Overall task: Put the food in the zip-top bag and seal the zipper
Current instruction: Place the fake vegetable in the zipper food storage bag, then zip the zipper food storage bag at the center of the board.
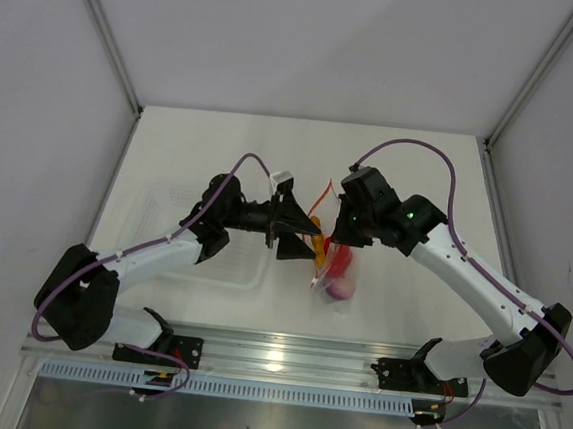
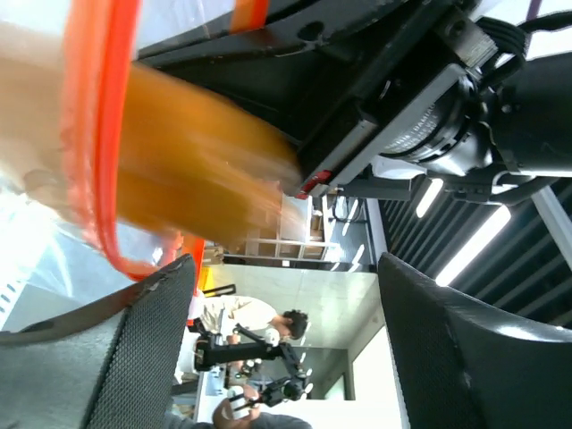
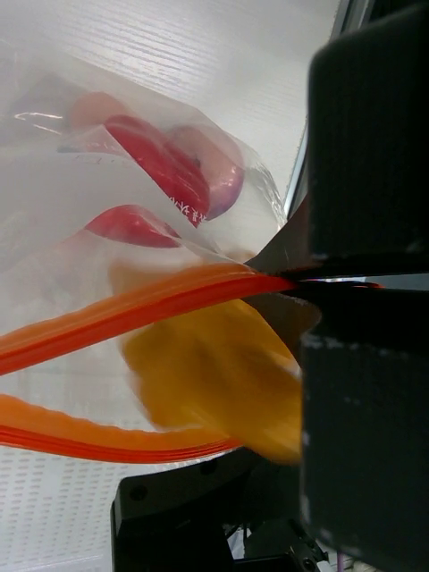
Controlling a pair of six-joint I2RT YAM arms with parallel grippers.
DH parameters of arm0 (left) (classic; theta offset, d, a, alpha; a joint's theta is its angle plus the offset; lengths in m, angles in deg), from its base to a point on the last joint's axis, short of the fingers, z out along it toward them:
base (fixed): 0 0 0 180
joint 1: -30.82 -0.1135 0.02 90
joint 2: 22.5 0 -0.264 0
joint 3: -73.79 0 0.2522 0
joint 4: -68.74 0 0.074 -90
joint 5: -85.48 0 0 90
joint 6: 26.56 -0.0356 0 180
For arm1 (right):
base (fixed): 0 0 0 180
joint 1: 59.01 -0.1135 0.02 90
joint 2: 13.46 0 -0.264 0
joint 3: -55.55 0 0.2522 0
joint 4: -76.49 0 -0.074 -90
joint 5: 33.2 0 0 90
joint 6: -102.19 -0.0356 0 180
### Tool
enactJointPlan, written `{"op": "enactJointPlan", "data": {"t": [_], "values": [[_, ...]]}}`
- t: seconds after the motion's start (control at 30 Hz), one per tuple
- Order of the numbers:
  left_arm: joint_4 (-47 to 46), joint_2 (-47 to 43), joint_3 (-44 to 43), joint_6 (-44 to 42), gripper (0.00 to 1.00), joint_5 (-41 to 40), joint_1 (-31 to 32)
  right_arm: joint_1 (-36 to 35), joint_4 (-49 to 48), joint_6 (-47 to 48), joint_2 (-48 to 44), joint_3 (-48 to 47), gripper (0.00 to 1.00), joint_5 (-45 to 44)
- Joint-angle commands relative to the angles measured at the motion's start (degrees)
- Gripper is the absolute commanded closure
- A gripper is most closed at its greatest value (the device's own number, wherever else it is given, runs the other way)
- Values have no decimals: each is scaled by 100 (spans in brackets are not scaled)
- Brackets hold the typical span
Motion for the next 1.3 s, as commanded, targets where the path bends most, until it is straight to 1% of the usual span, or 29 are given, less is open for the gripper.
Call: {"op": "enactJointPlan", "data": {"t": [0.0, 0.03, 0.07, 0.1, 0.23, 0.27, 0.33, 0.37, 0.43, 0.47, 0.5, 0.53, 0.57, 0.6, 0.7, 0.73, 0.83, 0.9, 0.97, 1.03, 1.1, 1.17, 1.23, 1.27], "values": [[159, -156, -232, -493, 13, 66, 33, -45, -47, -83, -167, -193, 100, -107], [185, -165, -311, -572, 2, 136, 42, -36, -56, -83, -158, -192, 100, -107], [273, -182, -399, -660, 1, 198, 42, -36, -56, -83, -158, -184, 100, -99], [413, -235, -460, -895, 1, 233, 33, -36, -38, -83, -167, -184, 100, -116], [1484, -507, -759, -1775, 0, 111, 25, -45, -3, -92, -202, -192, 100, -125], [2008, -569, -934, -2133, 0, 15, 33, -45, -3, -110, -219, -192, 100, -134], [2477, -788, -1102, -2487, 0, -126, 25, -45, 6, -101, -263, -192, 100, -134], [2932, -858, -1207, -2819, 1, -205, 24, -45, 41, -101, -264, -201, 100, -134], [3417, -1095, -1409, -3181, 1, -460, 33, -53, 58, -110, -298, -193, 100, -169], [3742, -1183, -1480, -3592, 1, -591, 25, -45, 67, -119, -307, -192, 100, -169], [4354, -1271, -1750, -3796, 1, -758, 24, -45, 67, -119, -316, -192, 100, -178], [4917, -1420, -1892, -4198, 1, -1116, 16, -45, 85, -110, -334, -192, 100, -178], [4923, -1491, -1894, -4385, 1, -1294, 7, -45, 85, -110, -325, -192, 100, -186], [5315, -1562, -2068, -4535, 2, -1618, -2, -45, 85, -119, -342, -192, 100, -186], [5730, -1764, -2166, -5054, 4, -1945, -19, -45, 137, -119, -343, -254, 100, -186], [6019, -1791, -2183, -5168, 6, -2164, -20, -45, 155, -110, -343, -297, 100, -230], [6328, -1966, -2184, -5529, 11, -2429, -19, -1, 199, -101, -369, -535, 100, -161], [6417, -2133, -2201, -5705, 14, -2614, -11, 34, 278, -49, -360, -868, 100, -134], [6321, -2317, -2184, -5837, 17, -2510, -11, 52, 445, -75, -334, -1271, 100, -151], [6128, -2440, -2027, -5977, 20, -2325, -11, 52, 480, -162, -395, -1449, 100, -204], [5961, -2634, -1938, -6039, 23, -2079, 7, 52, 280, -311, -587, -1336, 100, -257], [5723, -2722, -1692, -6066, 26, -1868, 16, 113, 95, -373, -685, -845, 100, -178], [5705, -2758, -1613, -6153, 28, -1841, 51, 227, -38, -409, -651, -423, 100, 111], [5862, -2749, -1647, -6180, 28, -2023, 51, 228, -56, -391, -624, -334, 100, 165]]}}
